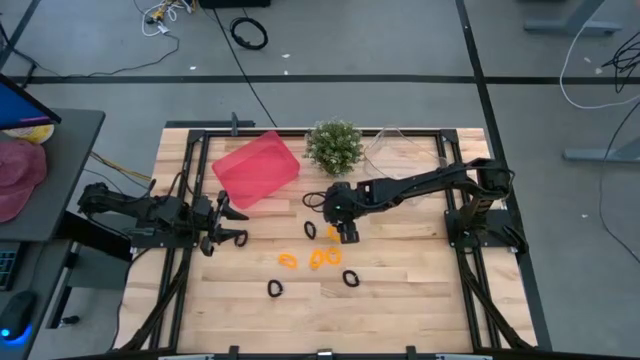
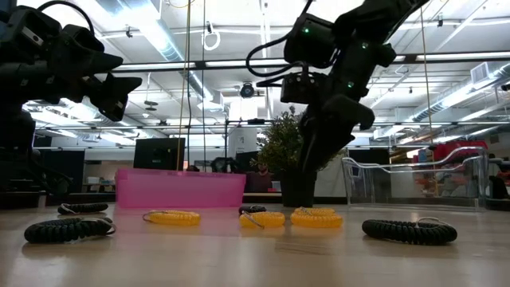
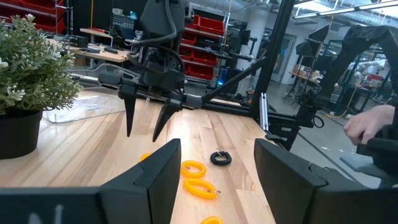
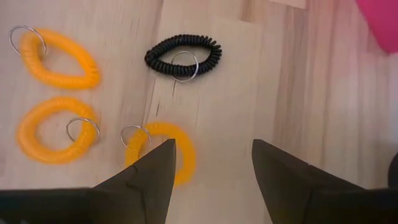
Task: Sort spring keychains
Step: Put the yellow spring keychain into the transparent bin
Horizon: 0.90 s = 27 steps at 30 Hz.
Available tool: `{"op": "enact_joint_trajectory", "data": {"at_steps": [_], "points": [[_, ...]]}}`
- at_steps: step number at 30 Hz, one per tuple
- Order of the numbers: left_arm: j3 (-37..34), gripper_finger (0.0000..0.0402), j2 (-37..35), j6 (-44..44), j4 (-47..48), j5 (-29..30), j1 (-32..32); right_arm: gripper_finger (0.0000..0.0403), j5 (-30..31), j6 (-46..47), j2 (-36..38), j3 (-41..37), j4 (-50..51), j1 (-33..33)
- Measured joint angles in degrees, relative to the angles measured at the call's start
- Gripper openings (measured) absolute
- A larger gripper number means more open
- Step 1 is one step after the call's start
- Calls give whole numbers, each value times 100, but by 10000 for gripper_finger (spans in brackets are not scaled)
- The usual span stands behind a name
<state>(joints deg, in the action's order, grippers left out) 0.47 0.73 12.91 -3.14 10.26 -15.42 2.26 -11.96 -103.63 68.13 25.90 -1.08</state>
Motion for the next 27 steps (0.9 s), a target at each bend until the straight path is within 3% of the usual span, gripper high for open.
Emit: {"op": "enact_joint_trajectory", "data": {"at_steps": [8, 16, 27], "points": [[-1, 209, 0, 0, -1, 0, 2, 215, -36, -99, 2, -639, -939, -72], [0, 209, 0, 0, -2, 0, 1, 215, -56, 14, -60, -837, -1118, -219], [-1, 209, 1, 0, -2, 0, 0, 215, -837, -56, -745, -801, -1373, -432]]}}
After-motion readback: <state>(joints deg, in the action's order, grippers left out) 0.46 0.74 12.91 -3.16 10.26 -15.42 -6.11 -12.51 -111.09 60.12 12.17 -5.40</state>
